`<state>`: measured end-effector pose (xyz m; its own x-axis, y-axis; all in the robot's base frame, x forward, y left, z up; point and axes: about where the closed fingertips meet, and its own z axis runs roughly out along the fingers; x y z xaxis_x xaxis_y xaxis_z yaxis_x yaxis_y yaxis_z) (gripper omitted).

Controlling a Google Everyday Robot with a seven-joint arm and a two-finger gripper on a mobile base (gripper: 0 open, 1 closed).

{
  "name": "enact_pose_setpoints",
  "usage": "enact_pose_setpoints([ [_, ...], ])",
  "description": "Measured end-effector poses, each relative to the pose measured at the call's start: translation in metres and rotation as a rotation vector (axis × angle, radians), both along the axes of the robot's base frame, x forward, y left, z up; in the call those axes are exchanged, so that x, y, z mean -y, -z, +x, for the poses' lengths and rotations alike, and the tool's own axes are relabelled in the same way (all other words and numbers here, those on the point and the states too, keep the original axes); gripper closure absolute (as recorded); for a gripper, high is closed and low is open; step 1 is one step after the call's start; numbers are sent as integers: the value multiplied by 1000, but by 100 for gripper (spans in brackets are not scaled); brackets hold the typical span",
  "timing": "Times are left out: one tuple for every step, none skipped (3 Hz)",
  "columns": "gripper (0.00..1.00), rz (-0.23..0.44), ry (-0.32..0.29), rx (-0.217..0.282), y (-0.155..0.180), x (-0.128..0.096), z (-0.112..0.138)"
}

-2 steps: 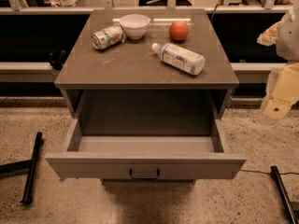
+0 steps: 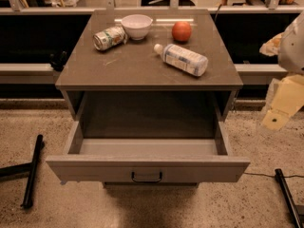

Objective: Close top drawer

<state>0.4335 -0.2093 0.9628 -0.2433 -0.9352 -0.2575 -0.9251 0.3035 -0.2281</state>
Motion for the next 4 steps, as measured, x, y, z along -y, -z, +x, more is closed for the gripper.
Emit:
enact_pose_setpoints([
  [0, 11, -1, -3, 1, -1, 0],
  [0, 31, -5, -14, 2, 0, 0],
  [0, 71, -14, -126, 39, -4, -12],
  [0, 80, -20, -287, 107, -18, -30],
])
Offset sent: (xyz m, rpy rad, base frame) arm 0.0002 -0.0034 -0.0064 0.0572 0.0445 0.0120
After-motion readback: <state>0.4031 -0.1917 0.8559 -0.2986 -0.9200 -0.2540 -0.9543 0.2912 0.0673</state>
